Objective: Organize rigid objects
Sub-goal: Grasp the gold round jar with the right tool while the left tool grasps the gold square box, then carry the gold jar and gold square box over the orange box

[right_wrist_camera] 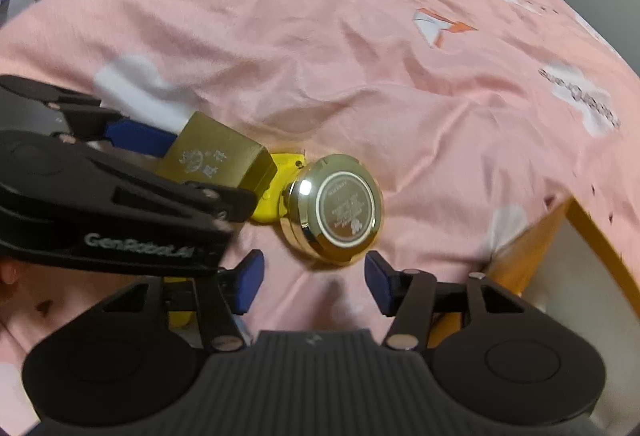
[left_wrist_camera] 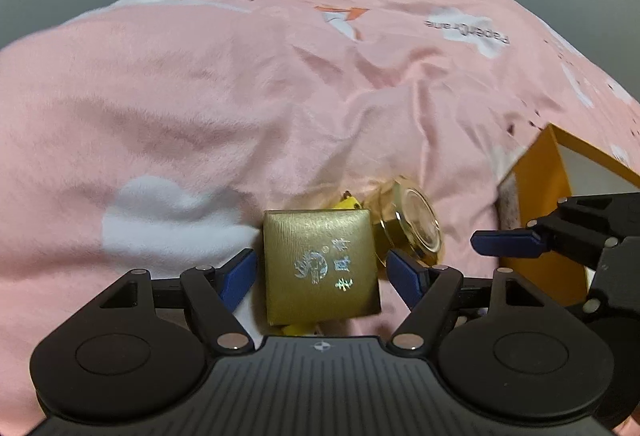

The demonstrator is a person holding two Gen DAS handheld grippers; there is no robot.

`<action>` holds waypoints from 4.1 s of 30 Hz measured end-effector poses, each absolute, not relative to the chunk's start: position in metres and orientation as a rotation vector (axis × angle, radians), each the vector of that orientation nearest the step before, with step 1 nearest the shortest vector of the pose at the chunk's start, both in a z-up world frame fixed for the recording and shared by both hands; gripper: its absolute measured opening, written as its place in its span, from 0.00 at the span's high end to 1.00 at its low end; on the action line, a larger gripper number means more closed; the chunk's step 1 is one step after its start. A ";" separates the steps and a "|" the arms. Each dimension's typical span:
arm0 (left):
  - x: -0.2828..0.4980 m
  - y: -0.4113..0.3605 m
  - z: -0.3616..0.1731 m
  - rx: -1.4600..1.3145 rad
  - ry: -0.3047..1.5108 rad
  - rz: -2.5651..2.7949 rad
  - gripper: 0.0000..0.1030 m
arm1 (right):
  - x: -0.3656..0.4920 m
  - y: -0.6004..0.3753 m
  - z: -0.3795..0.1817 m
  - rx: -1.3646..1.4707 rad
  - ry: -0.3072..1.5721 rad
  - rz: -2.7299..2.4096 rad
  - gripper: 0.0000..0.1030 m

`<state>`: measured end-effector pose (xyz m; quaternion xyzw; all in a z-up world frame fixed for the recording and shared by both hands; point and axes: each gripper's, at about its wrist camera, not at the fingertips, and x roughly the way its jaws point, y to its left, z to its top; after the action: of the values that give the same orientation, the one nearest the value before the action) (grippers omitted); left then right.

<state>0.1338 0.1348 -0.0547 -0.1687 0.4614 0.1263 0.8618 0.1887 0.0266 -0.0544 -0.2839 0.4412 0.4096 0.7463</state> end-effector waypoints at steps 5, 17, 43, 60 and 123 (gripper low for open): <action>0.133 0.136 -0.064 -0.357 0.953 0.287 0.27 | 0.196 0.042 -0.067 -0.696 0.970 0.909 0.45; 0.122 0.149 -0.062 -0.436 0.904 0.258 0.31 | 0.201 0.070 -0.085 -0.844 0.958 0.877 0.40; 0.130 0.146 -0.074 -0.413 0.910 0.264 0.29 | 0.224 0.040 -0.059 -0.691 1.012 0.830 0.73; 0.108 0.122 -0.045 -0.352 0.817 0.236 0.34 | 0.203 0.011 -0.035 -0.525 0.936 0.787 0.73; 0.191 -0.101 -0.046 -0.117 1.156 -0.382 0.28 | 0.210 -0.253 -0.037 -0.160 1.105 0.342 0.74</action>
<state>0.1908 -0.1010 -0.0458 -0.0551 0.5426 -0.1795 0.8188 0.2102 -0.2532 -0.0365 -0.0756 0.5215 0.1616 0.8344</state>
